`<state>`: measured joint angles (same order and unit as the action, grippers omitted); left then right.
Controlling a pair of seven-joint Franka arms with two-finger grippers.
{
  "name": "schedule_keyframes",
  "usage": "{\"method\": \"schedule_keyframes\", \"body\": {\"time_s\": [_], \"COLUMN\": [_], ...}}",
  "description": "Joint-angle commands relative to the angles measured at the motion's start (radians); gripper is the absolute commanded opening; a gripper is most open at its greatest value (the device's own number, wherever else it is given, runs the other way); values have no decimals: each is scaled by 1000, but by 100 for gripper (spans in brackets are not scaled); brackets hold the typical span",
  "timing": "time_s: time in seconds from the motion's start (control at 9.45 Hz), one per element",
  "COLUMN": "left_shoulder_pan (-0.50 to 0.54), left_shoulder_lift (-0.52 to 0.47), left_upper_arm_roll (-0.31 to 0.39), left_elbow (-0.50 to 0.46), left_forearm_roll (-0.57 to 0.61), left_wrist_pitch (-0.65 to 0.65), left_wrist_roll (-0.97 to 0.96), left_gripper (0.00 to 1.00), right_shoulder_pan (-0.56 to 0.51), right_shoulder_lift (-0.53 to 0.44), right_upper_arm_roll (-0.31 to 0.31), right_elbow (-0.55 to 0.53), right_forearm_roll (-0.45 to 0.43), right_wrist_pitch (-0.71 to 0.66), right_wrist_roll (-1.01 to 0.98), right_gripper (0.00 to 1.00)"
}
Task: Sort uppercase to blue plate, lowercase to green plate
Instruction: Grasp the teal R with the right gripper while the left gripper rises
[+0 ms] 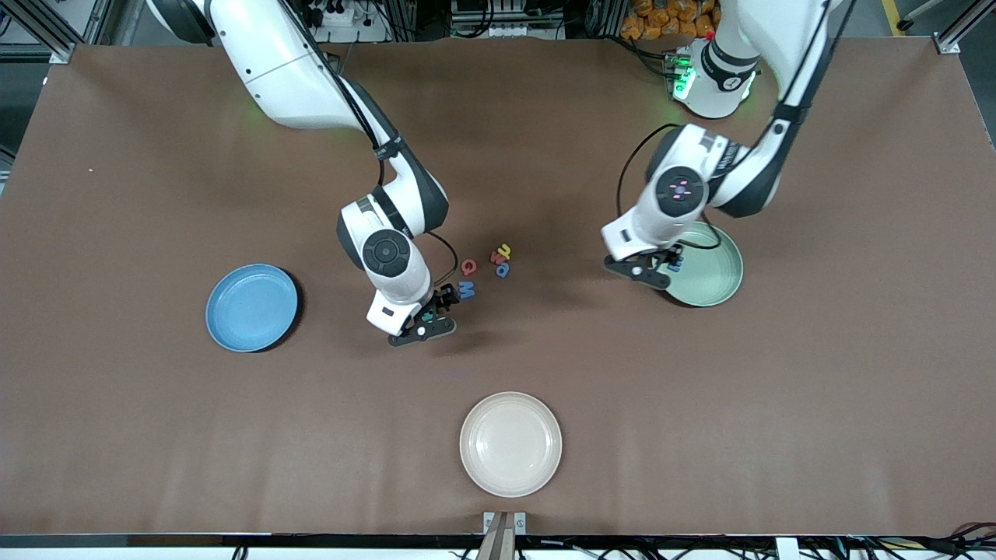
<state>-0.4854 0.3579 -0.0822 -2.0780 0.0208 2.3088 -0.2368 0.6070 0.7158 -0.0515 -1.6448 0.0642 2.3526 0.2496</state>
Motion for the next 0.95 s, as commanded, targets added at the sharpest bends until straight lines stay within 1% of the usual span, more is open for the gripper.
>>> {"method": "schedule_keyframes", "body": {"time_s": [0.0, 0.21, 0.42, 0.53, 0.64, 0.74, 0.85], "left_shoulder_pan": [-64, -85, -85, -85, -91, -102, -116], "left_shoulder_lift": [130, 193, 203, 217, 242, 259, 271], "left_upper_arm_roll": [4, -10, -33, -51, -63, -68, -68], "left_elbow": [175, 264, 297, 306, 324, 346, 370], "left_forearm_roll": [-15, -15, -18, -47, -47, -42, -39], "left_wrist_pitch": [-6, -5, 20, 68, 110, 113, 115], "left_wrist_roll": [-174, -280, -341, -381, -428, -494, -539], "left_gripper": [100, 100, 100, 100, 100, 100, 100], "right_shoulder_pan": [7, 7, 7, 7, 7, 7, 8], "right_shoulder_lift": [20, 37, 40, 40, 39, 39, 39], "right_upper_arm_roll": [-2, -2, -2, -2, -2, -2, -2], "right_elbow": [-4, -1, -3, -3, -4, -4, -6], "right_forearm_roll": [31, 34, 36, 36, 36, 36, 36], "right_wrist_pitch": [42, 60, 60, 59, 57, 56, 50], "right_wrist_roll": [-16, -16, -15, -13, -12, -12, -7], "right_gripper": [100, 100, 100, 100, 95, 54, 5]}}
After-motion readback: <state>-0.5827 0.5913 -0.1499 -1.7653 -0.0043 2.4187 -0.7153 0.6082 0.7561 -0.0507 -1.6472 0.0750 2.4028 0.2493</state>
